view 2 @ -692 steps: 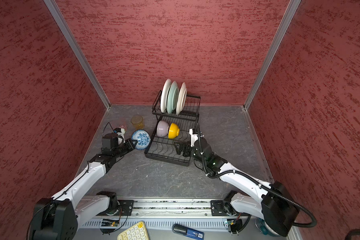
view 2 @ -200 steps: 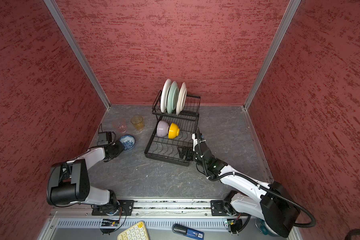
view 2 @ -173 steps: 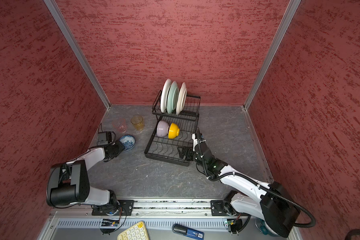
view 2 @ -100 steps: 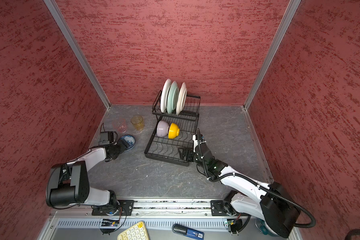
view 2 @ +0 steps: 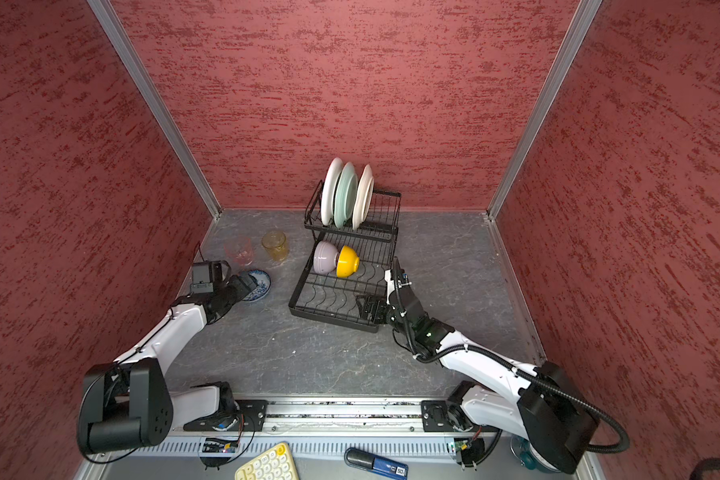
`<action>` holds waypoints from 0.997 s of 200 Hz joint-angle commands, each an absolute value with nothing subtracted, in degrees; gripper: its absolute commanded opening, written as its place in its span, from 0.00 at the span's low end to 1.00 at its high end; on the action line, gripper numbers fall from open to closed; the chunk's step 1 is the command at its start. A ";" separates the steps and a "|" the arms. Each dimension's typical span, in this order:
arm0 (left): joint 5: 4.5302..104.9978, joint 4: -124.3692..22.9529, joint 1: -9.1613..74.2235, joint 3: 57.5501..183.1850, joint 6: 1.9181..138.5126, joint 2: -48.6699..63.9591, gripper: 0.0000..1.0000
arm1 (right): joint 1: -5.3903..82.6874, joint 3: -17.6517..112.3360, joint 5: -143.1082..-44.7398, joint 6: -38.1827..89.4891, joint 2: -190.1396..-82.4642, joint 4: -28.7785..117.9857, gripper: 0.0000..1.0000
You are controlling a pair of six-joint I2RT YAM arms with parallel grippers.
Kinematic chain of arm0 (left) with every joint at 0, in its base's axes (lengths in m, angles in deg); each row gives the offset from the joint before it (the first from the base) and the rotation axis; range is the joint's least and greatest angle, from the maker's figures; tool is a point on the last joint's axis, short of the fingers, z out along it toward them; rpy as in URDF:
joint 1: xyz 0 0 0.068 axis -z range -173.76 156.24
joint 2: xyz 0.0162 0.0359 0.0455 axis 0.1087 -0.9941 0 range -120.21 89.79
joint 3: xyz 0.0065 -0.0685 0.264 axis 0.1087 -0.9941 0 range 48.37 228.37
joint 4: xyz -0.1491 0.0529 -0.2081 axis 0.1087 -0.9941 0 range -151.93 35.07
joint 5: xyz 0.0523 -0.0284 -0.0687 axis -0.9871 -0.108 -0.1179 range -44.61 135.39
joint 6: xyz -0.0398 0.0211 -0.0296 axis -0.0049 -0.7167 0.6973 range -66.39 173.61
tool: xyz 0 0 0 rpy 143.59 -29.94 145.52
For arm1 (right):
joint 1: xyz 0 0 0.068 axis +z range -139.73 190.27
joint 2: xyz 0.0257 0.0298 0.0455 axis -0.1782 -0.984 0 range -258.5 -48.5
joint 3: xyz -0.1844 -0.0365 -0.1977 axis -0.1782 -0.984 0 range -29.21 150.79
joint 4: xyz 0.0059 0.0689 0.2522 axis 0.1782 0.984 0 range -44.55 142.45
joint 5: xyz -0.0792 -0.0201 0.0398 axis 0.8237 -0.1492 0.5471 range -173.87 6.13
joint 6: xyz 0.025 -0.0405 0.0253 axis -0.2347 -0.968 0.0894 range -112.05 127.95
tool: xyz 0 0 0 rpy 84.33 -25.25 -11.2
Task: Unload the mixed dishes from the dish rack
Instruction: 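Open the left gripper off the bowl while the right gripper reaches toward the rack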
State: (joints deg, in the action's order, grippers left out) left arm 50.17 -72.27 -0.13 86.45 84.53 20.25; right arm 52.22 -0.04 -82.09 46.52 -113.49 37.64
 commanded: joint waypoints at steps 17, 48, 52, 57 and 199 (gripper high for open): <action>50.30 -74.80 2.08 86.86 82.96 24.56 1.00 | 52.41 2.22 -81.15 46.30 -114.63 36.97 0.99; 50.49 -75.06 4.08 86.56 83.31 29.22 1.00 | 52.43 3.74 -81.41 45.71 -115.95 37.38 0.99; 50.49 -74.97 4.39 86.40 83.49 29.85 1.00 | 52.41 3.80 -81.42 45.62 -116.07 37.29 0.99; 50.48 -74.92 4.80 86.21 83.63 30.52 1.00 | 52.41 3.77 -81.41 45.66 -116.19 37.15 0.99; 49.05 -71.19 10.34 84.29 83.06 38.45 1.00 | 52.37 12.45 -83.37 43.98 -131.43 32.28 0.99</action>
State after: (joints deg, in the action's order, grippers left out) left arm 50.04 -73.34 10.08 85.58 83.91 37.76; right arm 52.22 10.56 -82.75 44.68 -129.93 34.84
